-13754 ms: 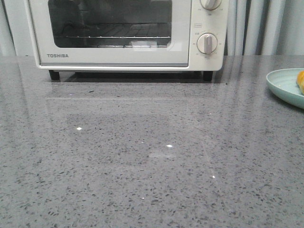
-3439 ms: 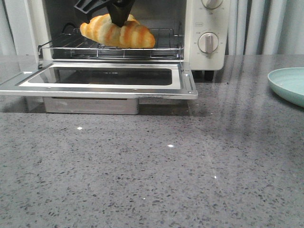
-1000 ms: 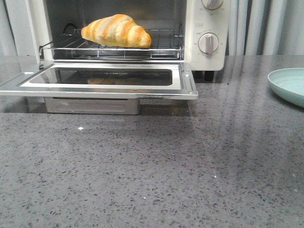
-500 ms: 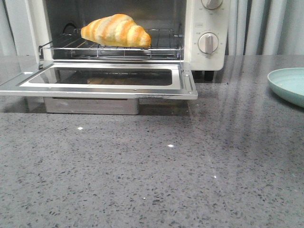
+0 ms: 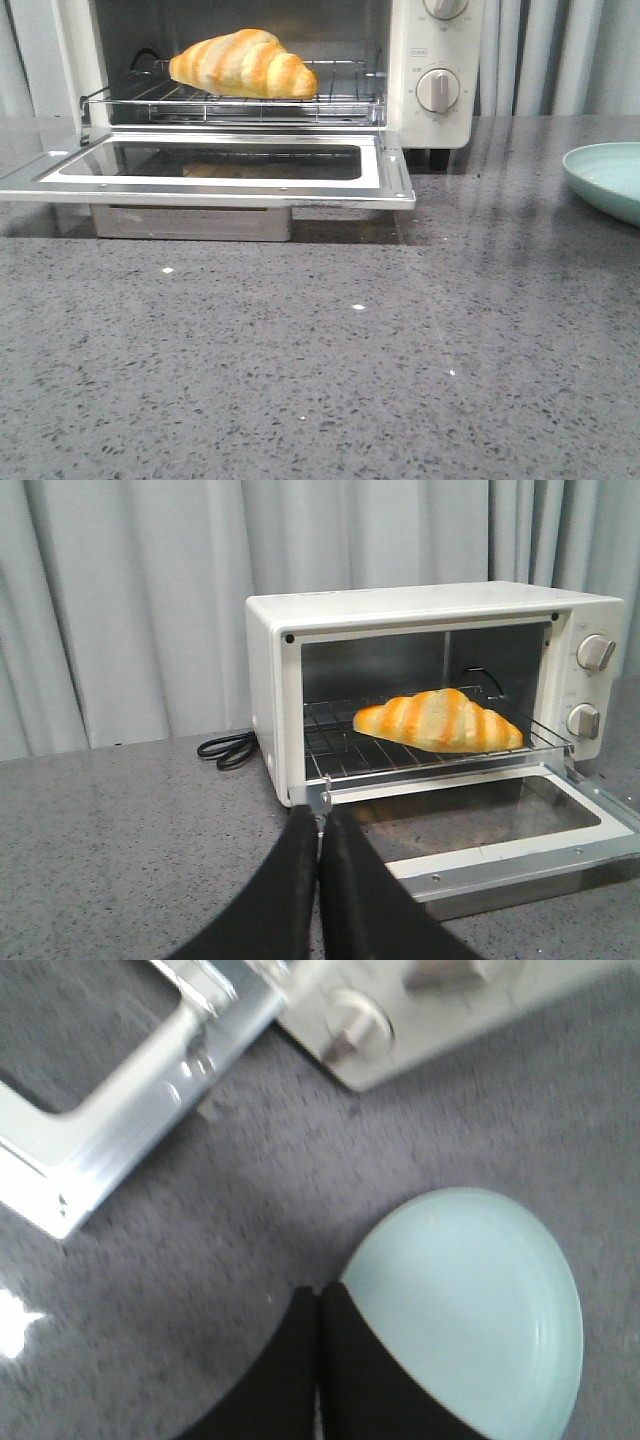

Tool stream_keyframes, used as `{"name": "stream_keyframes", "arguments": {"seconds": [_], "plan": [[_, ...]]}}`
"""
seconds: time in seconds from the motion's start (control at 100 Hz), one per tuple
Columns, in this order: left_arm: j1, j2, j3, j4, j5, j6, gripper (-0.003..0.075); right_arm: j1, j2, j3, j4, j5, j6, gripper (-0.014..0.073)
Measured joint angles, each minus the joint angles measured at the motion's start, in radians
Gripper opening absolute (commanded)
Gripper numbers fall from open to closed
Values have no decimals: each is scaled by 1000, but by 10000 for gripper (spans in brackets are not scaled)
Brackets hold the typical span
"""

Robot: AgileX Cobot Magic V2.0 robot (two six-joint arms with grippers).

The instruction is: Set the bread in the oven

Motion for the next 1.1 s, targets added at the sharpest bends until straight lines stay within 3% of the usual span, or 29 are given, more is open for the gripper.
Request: {"name": "stream_keyframes", "arguments": {"seconds": [0.31,0.75,1.1], "plan": [[0,0,85,-13,-56,0,-21,-12,-304,275,-10,-2,155,-74],[0,0,179,-43,-165,0,-21,-12,-766,686,-22,-173,215,-74],[0,0,180,-48,-166,0,-21,-14,-929,753,-24,-176,218,-74]]}}
